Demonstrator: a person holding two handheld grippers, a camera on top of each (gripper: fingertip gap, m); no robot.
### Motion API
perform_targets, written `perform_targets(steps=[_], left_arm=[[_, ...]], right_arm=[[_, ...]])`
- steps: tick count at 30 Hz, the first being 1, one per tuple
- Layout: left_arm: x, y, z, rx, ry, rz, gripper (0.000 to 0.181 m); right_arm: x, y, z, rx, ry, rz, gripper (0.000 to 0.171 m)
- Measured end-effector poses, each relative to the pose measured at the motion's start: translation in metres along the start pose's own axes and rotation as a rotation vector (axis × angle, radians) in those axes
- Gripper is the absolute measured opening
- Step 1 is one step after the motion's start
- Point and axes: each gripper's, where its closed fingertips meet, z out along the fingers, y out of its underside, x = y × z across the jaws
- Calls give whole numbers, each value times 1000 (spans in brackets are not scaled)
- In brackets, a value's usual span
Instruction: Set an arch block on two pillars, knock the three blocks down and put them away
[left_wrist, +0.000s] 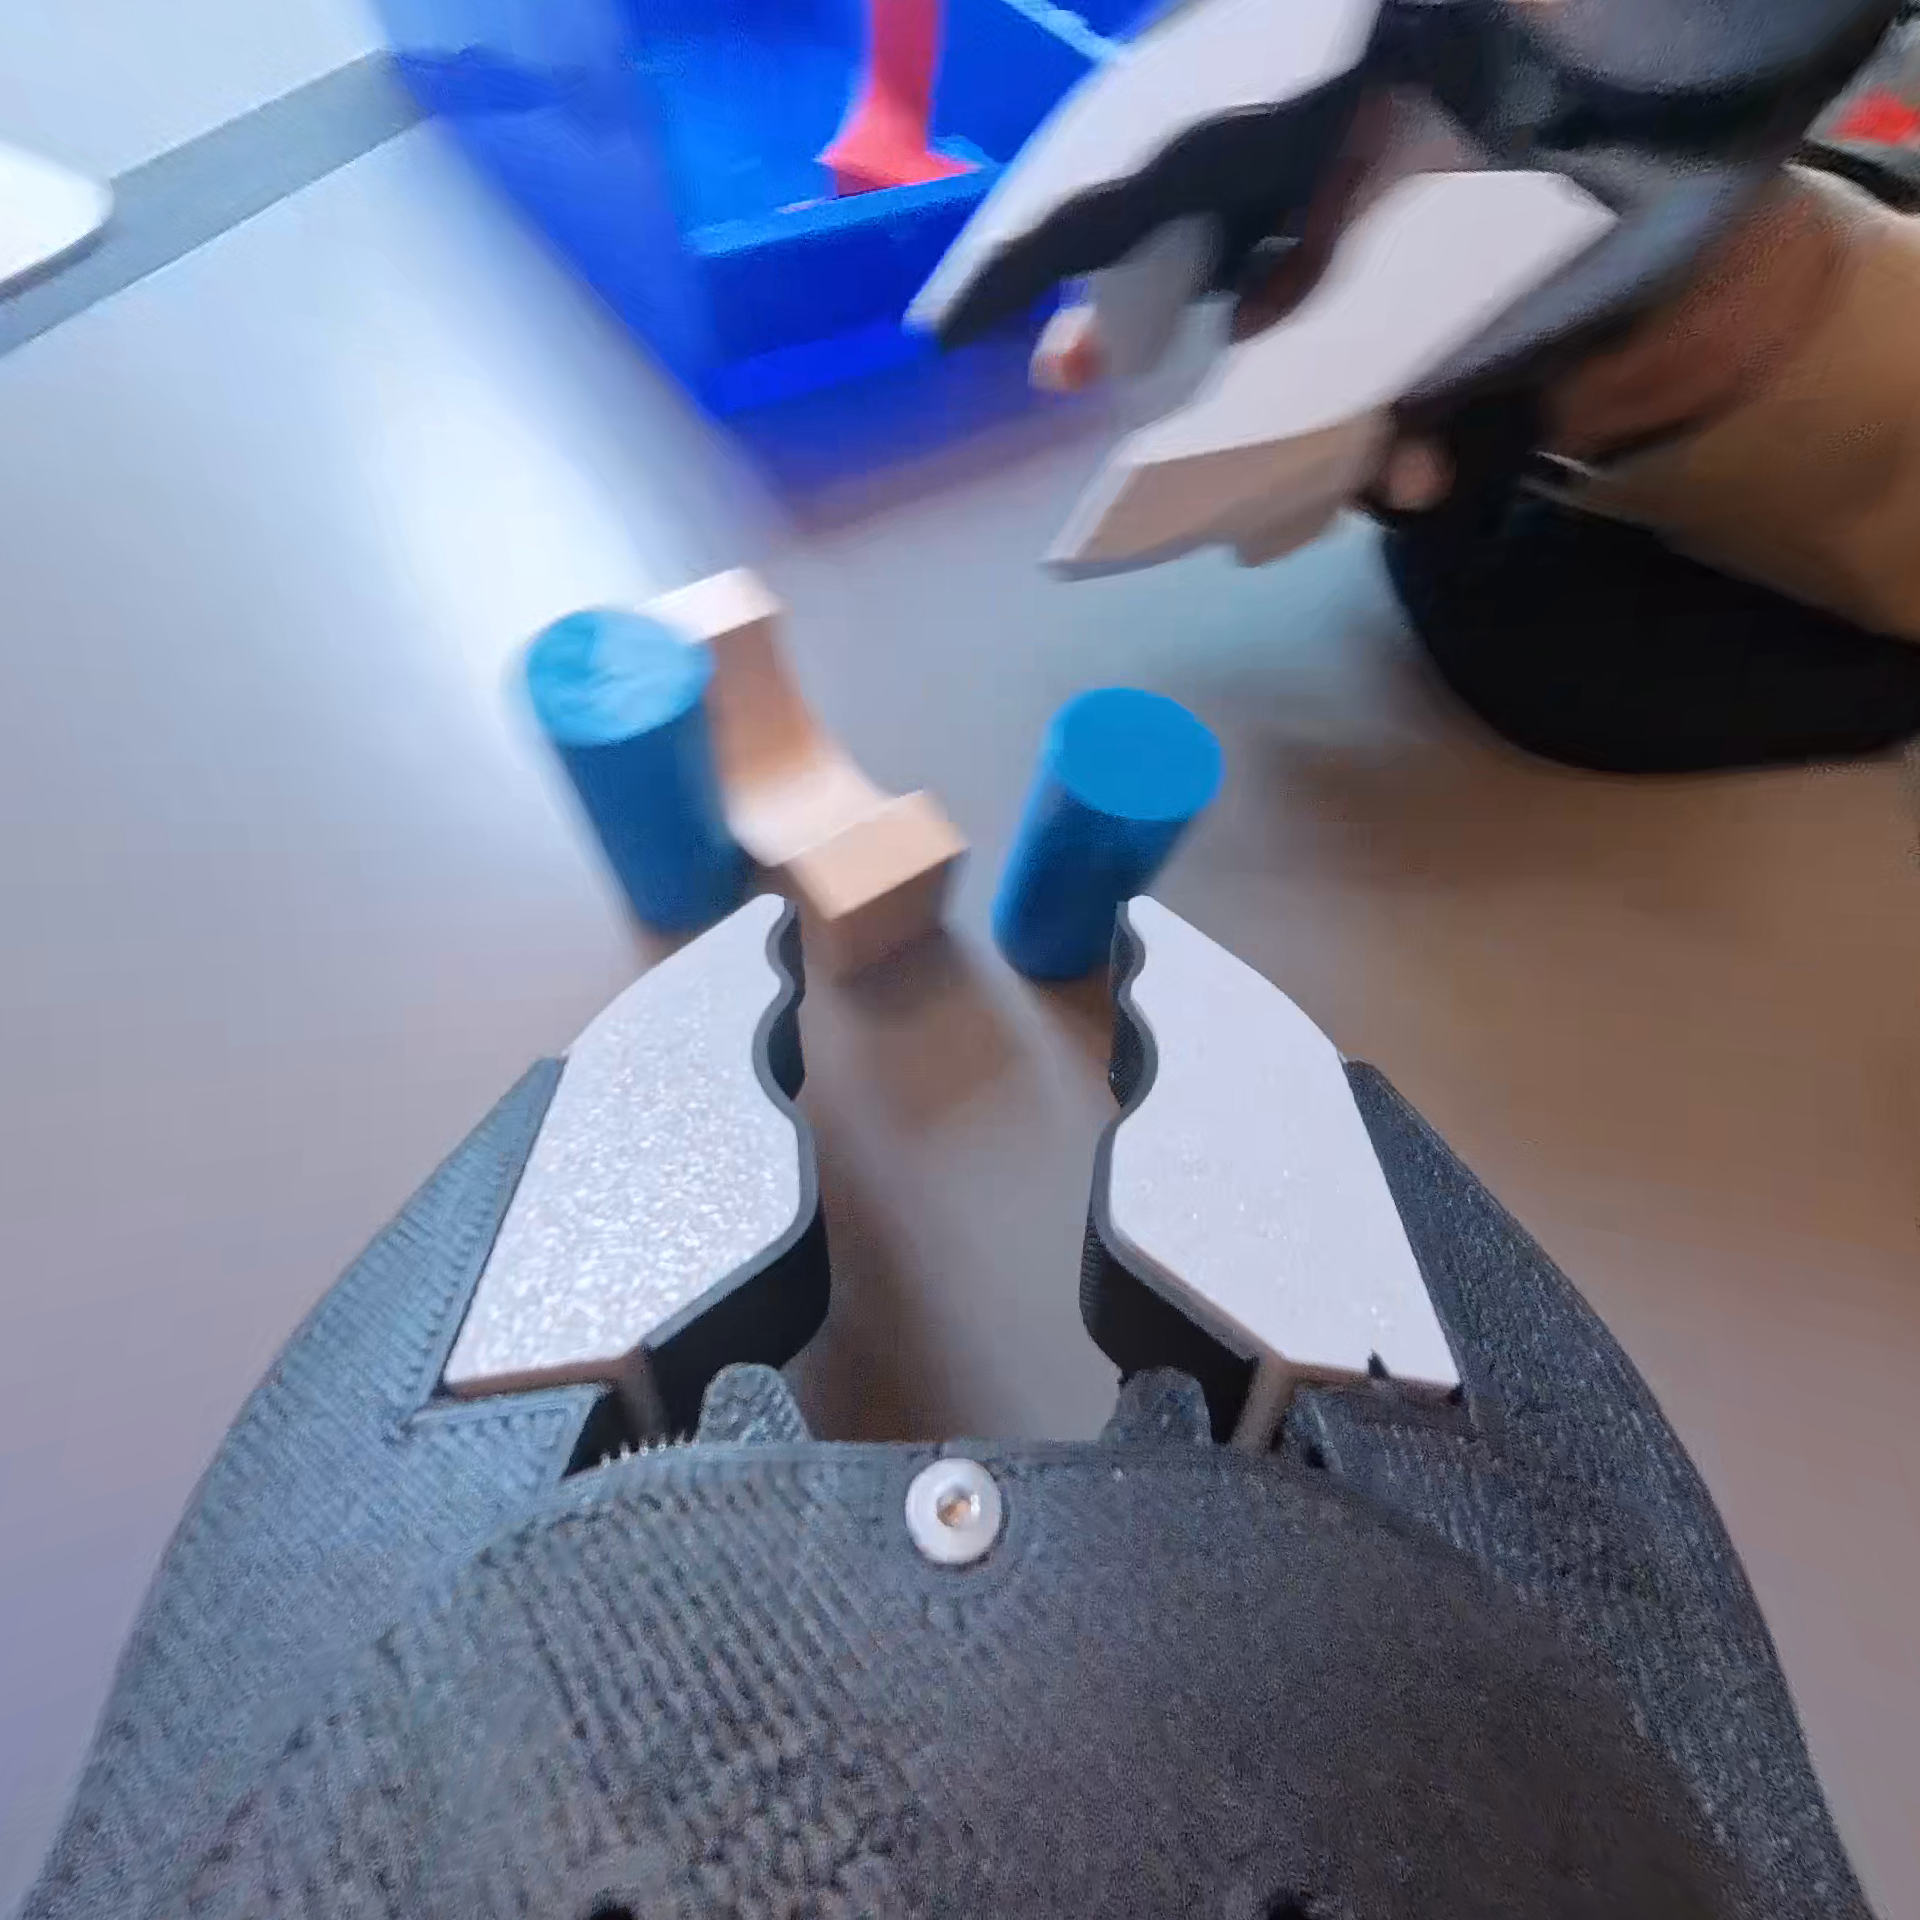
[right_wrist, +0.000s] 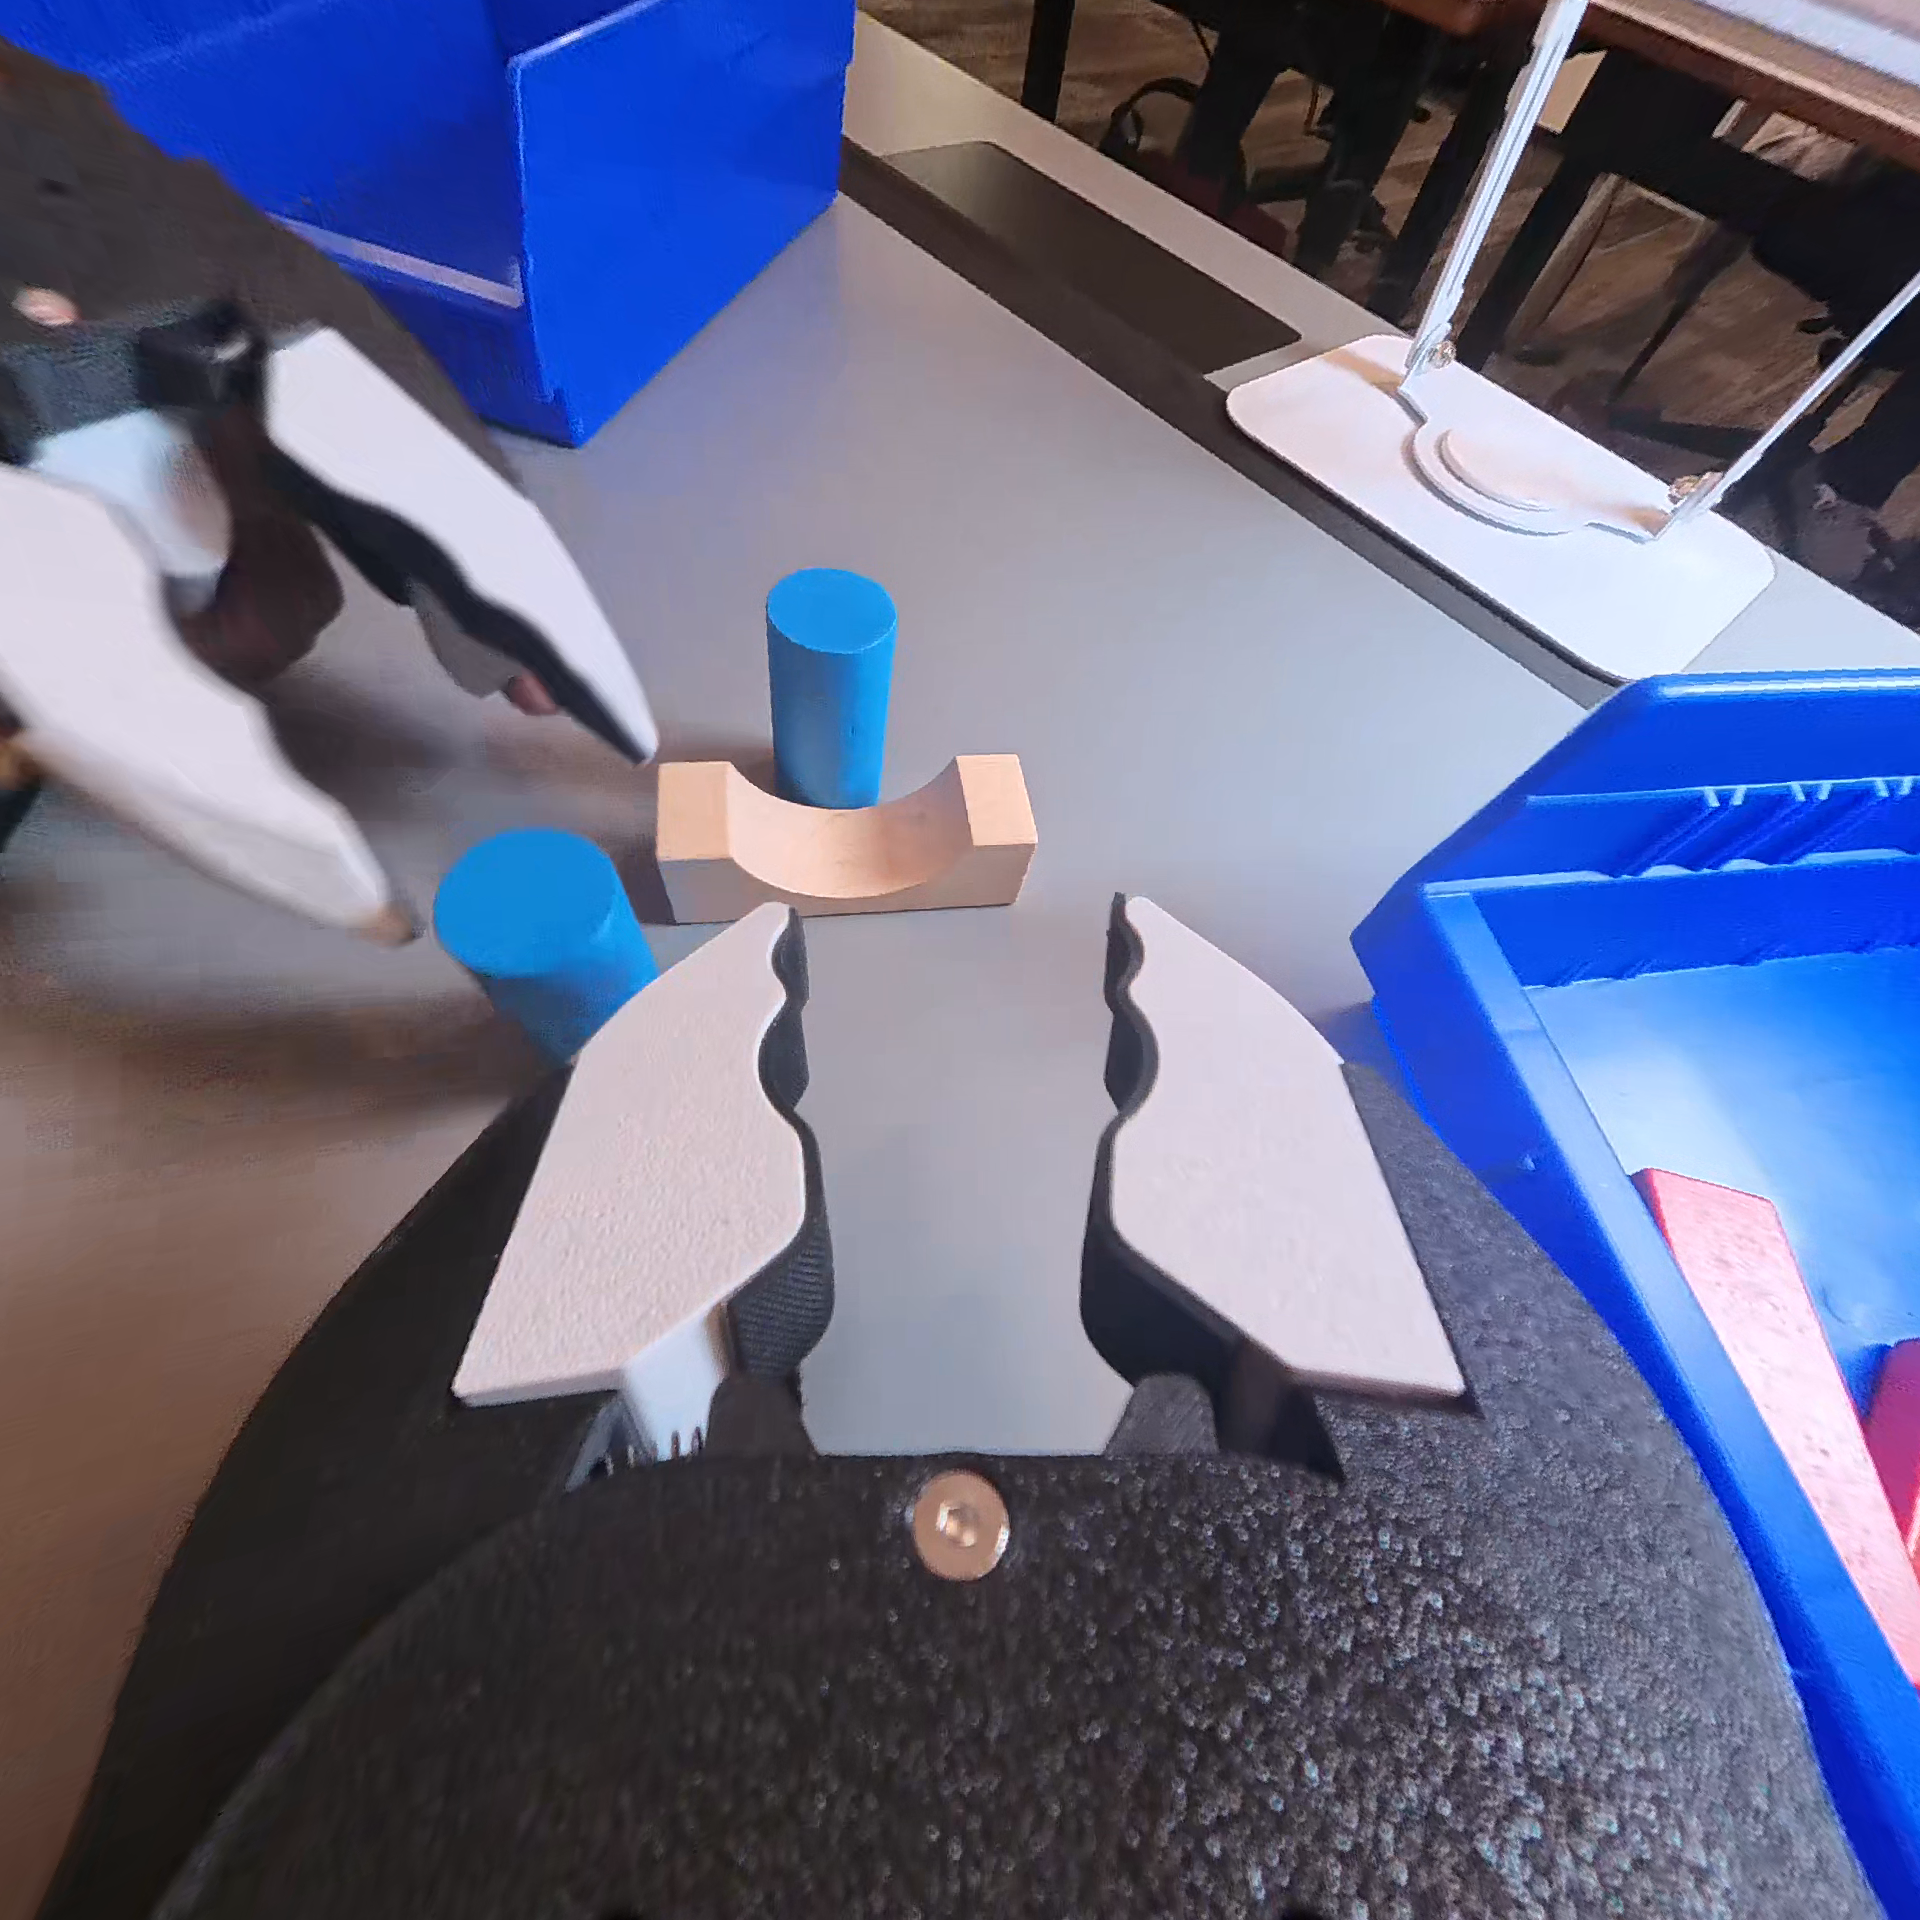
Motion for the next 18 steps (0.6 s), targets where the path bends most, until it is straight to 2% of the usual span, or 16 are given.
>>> perform_targets(steps=[1, 3, 6, 10, 11, 13, 14, 16, 18], left_arm=[[17, -4, 2, 14, 41, 72, 58], [29, -12, 0, 43, 3, 208, 59], [11, -24, -9, 102, -93, 212, 55], [-39, -28, -9, 116, -132, 0, 65], [-45, -30, -4, 121, -108, -45, 68], [-52, -33, 9, 106, -64, -72, 71], [-51, -32, 16, 76, -31, -56, 65], [-53, -28, 24, 26, -4, -73, 37], [-61, -30, 21, 38, 7, -219, 35]], right_arm=[[1, 0, 0, 1, 4, 3, 56], [4, 0, -2, 4, 9, 18, 56], [-2, -5, -5, 31, -50, 33, 56], [-77, -13, -26, 52, -508, 28, 64], [-87, -6, -24, 11, -529, -9, 63], [-81, 13, -9, -81, -393, -148, 33], [-79, 14, -7, -89, -363, -164, 33], [-78, 1, -13, -46, -434, 5, 33], [-66, -9, -19, -9, -500, 234, 33]])
